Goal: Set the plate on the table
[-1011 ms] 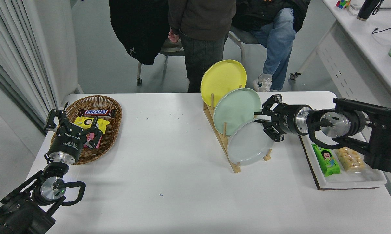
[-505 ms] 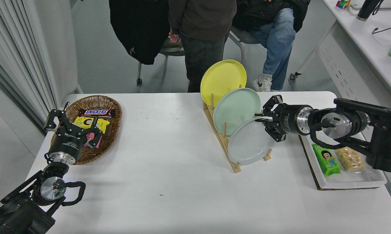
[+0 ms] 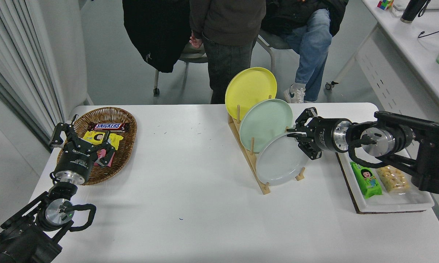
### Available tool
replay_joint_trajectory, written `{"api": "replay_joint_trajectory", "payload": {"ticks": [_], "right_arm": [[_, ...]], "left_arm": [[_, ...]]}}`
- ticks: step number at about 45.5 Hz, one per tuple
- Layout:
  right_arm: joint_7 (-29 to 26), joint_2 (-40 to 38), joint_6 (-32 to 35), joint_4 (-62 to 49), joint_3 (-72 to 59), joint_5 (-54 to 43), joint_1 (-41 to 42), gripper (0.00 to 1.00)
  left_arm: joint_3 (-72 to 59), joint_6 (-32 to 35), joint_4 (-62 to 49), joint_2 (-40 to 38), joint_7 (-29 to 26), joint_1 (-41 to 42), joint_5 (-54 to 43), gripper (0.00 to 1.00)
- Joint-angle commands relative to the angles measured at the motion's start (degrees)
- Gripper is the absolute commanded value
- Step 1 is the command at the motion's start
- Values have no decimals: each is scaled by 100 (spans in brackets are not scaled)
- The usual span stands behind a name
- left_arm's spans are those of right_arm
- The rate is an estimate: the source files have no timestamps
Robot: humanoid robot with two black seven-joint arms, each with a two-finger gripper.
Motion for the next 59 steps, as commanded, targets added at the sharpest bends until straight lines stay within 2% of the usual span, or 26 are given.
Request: {"api": "replay_joint_trajectory", "payload": {"ticks": [1,27,59], "right_arm": [[-3,-11,11,6,-1,-31,8,9],[-12,-37,20,15,8,-22,17,0],[-21,-134,178,199,43,-22,175,0]], "left_arm": [[0,0,0,0,2,0,0,98],[0,0,0,0,2,0,0,98],[0,0,0,0,2,0,0,98]]}}
